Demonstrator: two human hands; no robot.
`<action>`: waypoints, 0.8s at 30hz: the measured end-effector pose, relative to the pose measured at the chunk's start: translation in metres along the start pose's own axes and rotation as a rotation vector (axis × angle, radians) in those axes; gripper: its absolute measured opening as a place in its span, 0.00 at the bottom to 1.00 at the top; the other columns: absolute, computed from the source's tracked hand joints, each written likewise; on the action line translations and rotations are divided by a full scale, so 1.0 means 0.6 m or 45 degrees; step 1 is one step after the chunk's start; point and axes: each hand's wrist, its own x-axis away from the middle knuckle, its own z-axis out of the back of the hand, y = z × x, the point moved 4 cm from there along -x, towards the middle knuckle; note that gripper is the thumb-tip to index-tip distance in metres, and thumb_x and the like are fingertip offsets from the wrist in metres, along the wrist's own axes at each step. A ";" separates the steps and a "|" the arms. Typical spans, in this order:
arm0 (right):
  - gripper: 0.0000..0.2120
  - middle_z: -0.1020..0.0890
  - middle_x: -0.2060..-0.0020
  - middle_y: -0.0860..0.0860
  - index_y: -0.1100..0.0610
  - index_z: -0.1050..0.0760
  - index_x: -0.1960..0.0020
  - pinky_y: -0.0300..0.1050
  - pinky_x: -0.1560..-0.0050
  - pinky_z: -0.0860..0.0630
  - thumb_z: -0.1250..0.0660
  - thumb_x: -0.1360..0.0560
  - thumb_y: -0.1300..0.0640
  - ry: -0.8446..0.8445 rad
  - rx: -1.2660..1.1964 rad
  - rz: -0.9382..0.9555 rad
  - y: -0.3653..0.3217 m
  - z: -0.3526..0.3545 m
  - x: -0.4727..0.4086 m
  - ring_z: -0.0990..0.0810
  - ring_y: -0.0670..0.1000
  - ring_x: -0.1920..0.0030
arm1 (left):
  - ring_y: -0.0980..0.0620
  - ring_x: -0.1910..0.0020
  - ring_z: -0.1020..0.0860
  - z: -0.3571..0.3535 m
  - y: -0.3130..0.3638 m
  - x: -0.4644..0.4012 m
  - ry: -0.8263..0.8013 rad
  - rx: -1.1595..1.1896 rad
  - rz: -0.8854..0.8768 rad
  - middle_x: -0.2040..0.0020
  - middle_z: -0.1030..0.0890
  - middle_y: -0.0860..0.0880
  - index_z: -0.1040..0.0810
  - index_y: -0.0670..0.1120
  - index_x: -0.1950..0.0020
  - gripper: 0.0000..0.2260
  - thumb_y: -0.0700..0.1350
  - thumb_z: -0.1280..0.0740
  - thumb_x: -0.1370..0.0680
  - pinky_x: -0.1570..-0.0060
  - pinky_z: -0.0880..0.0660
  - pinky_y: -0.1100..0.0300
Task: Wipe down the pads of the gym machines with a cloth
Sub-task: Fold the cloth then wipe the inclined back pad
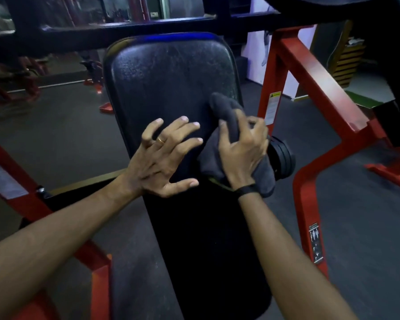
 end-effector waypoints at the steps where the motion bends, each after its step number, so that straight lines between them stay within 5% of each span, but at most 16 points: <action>1: 0.18 0.23 0.49 0.55 0.50 0.20 0.39 0.53 0.52 0.27 0.33 0.24 0.43 0.006 -0.009 -0.049 0.014 -0.002 -0.016 0.23 0.57 0.50 | 0.43 0.26 0.31 -0.001 0.002 0.000 -0.028 0.005 -0.053 0.26 0.30 0.43 0.32 0.43 0.29 0.32 0.66 0.46 0.21 0.27 0.48 0.46; 6: 0.32 0.20 0.47 0.56 0.51 0.24 0.30 0.47 0.52 0.27 0.42 0.25 0.32 -0.176 -0.197 -0.333 0.131 -0.008 0.011 0.20 0.56 0.46 | 0.43 0.28 0.28 -0.007 0.004 0.003 -0.057 0.010 -0.056 0.29 0.25 0.42 0.32 0.43 0.28 0.33 0.67 0.45 0.21 0.27 0.46 0.45; 12: 0.33 0.21 0.49 0.55 0.61 0.25 0.32 0.33 0.52 0.31 0.44 0.20 0.34 -0.287 -0.244 -0.433 0.234 0.051 0.186 0.23 0.48 0.50 | 0.42 0.28 0.28 -0.009 0.005 0.003 -0.015 0.000 -0.068 0.30 0.24 0.41 0.30 0.43 0.29 0.34 0.68 0.45 0.22 0.29 0.45 0.44; 17: 0.37 0.27 0.59 0.51 0.62 0.23 0.40 0.52 0.60 0.29 0.47 0.21 0.29 -0.344 -0.145 -0.638 0.315 0.116 0.324 0.26 0.51 0.61 | 0.42 0.29 0.27 -0.010 0.010 0.003 -0.007 -0.020 -0.118 0.30 0.24 0.41 0.30 0.43 0.29 0.33 0.68 0.45 0.22 0.29 0.45 0.44; 19: 0.35 0.24 0.55 0.53 0.59 0.23 0.36 0.55 0.55 0.25 0.47 0.21 0.30 -0.366 -0.133 -0.674 0.308 0.122 0.314 0.23 0.53 0.56 | 0.42 0.29 0.27 -0.010 0.012 0.005 -0.011 -0.020 -0.128 0.30 0.24 0.41 0.30 0.43 0.29 0.34 0.68 0.44 0.22 0.29 0.45 0.44; 21: 0.33 0.22 0.43 0.58 0.57 0.25 0.32 0.46 0.42 0.27 0.46 0.22 0.33 -0.417 -0.159 -0.624 0.265 0.098 0.251 0.22 0.58 0.44 | 0.43 0.29 0.27 -0.011 0.013 0.006 -0.019 -0.014 -0.133 0.30 0.24 0.41 0.30 0.43 0.29 0.34 0.68 0.45 0.22 0.29 0.45 0.44; 24: 0.23 0.21 0.46 0.58 0.57 0.22 0.37 0.35 0.49 0.32 0.38 0.21 0.40 -0.109 -0.111 -0.336 0.144 0.042 0.092 0.20 0.57 0.46 | 0.43 0.29 0.27 -0.010 0.012 0.006 -0.026 -0.012 -0.125 0.30 0.24 0.42 0.30 0.43 0.29 0.34 0.68 0.44 0.22 0.29 0.45 0.44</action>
